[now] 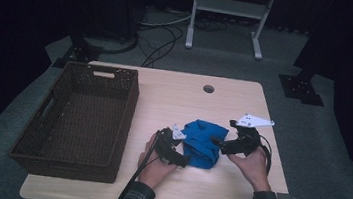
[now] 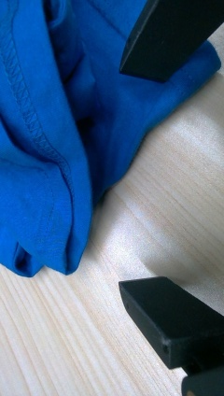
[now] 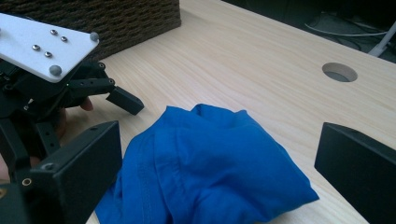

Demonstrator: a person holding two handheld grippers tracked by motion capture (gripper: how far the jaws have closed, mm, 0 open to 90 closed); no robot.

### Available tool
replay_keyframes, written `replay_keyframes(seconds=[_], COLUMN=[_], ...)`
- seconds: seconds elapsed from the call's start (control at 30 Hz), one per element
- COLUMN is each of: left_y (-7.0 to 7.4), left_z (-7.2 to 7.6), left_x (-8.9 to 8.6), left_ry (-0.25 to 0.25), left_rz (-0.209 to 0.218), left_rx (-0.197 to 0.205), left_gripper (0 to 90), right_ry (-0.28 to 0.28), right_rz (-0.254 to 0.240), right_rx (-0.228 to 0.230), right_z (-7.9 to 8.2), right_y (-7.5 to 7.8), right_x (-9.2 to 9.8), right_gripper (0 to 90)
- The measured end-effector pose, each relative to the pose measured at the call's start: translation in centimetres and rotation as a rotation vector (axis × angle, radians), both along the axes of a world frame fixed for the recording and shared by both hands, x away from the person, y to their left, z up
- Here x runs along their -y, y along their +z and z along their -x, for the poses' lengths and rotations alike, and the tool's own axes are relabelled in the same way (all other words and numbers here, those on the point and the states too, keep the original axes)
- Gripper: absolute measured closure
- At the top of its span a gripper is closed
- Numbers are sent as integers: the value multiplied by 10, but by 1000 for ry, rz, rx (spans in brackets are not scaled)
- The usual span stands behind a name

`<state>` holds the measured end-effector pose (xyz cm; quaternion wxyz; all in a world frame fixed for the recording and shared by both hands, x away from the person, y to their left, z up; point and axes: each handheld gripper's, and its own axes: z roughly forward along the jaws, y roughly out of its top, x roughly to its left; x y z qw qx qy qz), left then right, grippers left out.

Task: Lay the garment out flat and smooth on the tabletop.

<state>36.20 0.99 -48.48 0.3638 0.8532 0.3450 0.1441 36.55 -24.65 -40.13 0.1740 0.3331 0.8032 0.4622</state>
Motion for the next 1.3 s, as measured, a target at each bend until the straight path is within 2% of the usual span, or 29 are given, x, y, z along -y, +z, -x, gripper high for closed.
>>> replay_keyframes(seconds=[0.23, 0.8, 1.3], left_y=[0, 0, 0], left_z=[0, 0, 0], left_x=[0, 0, 0], left_ry=[2, 3, 3], left_rz=[1, 5, 5], left_rx=[0, 0, 0], left_gripper=[0, 1, 1], right_ry=[7, 0, 28], right_rz=[8, 8, 17], right_rx=[-16, -22, -49], right_z=[-7, -23, -40], right_y=[-5, -9, -12], right_x=[-8, -16, -30], right_gripper=[0, 0, 26])
